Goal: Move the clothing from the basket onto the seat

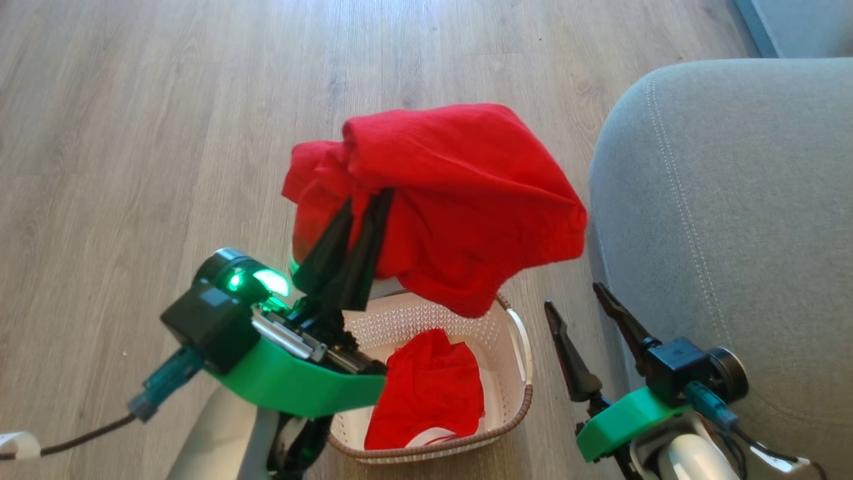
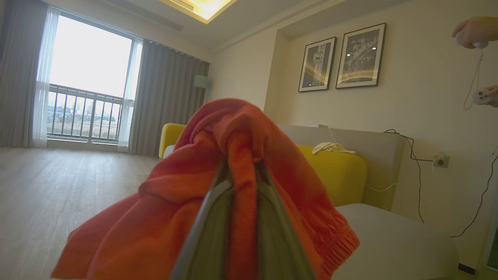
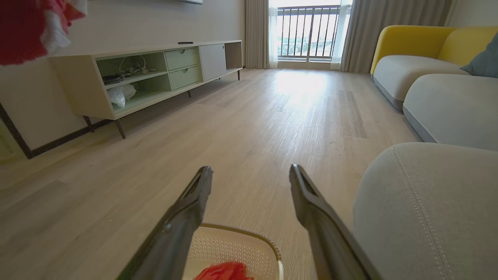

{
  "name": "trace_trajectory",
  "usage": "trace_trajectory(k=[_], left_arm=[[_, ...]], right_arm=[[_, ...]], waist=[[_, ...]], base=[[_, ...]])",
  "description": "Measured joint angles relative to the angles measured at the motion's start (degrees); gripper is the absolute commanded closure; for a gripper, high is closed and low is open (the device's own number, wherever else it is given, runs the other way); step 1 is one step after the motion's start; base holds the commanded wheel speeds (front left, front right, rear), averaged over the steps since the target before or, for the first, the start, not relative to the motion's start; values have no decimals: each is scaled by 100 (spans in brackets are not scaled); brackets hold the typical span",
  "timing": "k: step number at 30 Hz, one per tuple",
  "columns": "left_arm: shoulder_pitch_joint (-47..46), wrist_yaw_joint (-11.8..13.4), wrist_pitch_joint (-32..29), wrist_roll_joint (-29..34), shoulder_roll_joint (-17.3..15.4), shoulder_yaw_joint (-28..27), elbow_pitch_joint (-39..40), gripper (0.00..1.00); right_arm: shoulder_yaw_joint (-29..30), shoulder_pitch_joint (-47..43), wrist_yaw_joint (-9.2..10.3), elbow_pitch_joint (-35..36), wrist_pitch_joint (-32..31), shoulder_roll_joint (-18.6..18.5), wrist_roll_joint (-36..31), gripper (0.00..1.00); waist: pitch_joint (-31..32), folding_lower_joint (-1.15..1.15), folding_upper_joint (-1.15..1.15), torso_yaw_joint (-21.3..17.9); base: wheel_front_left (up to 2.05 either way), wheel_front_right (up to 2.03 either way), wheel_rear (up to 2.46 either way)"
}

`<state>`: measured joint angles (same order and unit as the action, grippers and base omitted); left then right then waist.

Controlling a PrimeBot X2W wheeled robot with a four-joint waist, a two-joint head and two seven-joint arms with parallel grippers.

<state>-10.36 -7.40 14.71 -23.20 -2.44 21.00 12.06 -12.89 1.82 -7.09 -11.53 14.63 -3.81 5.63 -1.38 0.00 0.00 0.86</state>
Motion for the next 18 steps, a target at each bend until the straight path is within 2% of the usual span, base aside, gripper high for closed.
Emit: trace_trajectory(k=[3, 18], left_arm=[[0, 0, 0, -93, -1, -80, -23, 100], [-13, 0, 0, -33, 0, -286, -275, 100]], right_arm=[[-71, 0, 0, 78, 0, -10, 44, 0], [-847, -46, 0, 1057, 0, -531, 253, 0]], waist=[[-10, 0, 0, -23], [-122, 0, 0, -128]], base=[[0, 0, 0], [0, 0, 0]])
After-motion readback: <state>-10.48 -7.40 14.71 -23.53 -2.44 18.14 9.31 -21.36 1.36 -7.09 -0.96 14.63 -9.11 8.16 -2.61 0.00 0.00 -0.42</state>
